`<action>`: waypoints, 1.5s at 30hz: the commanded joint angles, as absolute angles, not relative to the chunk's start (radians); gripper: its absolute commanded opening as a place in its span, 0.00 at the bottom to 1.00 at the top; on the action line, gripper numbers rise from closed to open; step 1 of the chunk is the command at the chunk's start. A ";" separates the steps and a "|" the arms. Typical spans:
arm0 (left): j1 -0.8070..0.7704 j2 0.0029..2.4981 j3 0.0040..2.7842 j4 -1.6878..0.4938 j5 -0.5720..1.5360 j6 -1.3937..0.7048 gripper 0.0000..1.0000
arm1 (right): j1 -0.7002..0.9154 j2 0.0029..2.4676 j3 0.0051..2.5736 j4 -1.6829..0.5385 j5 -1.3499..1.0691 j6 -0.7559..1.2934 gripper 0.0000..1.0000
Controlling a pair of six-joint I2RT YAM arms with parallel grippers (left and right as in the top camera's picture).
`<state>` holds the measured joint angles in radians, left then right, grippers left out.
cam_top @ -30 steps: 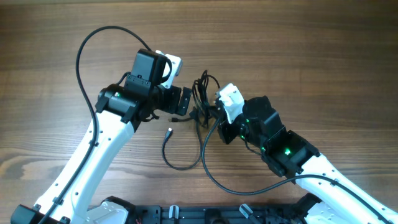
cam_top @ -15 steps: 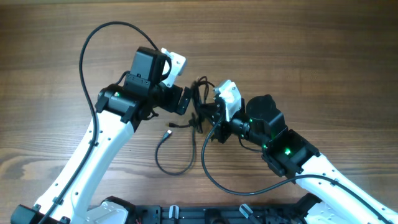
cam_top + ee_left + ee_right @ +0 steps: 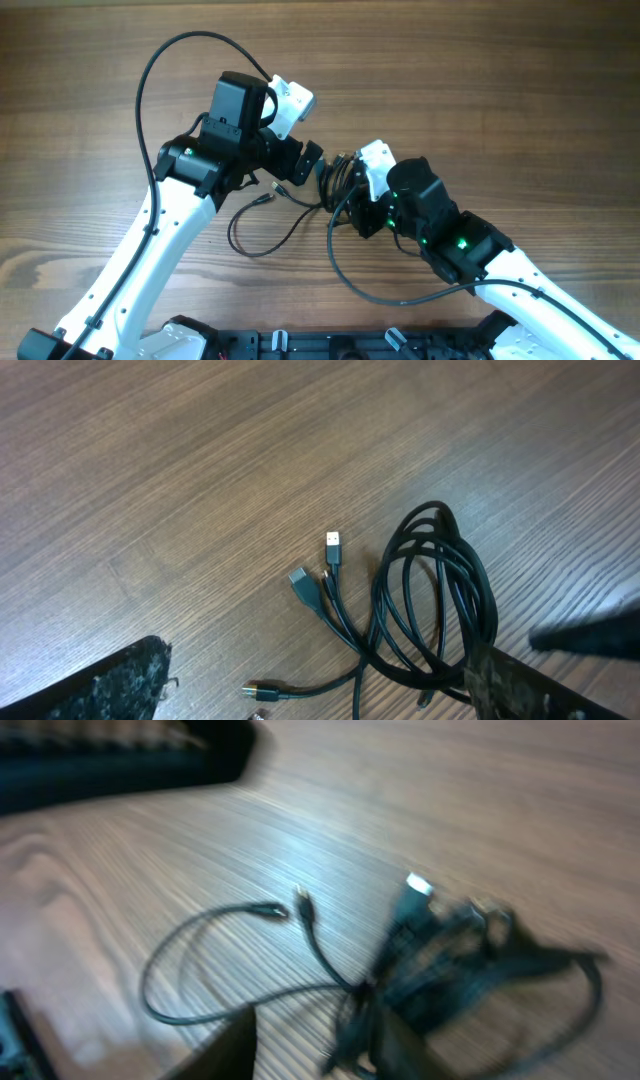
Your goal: Untangle cables
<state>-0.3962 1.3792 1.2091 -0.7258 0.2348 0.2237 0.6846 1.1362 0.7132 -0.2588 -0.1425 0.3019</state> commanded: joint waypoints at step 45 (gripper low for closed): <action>-0.394 1.478 1.208 -0.729 0.250 0.175 1.00 | 0.683 1.400 0.718 -0.117 -0.068 0.912 0.04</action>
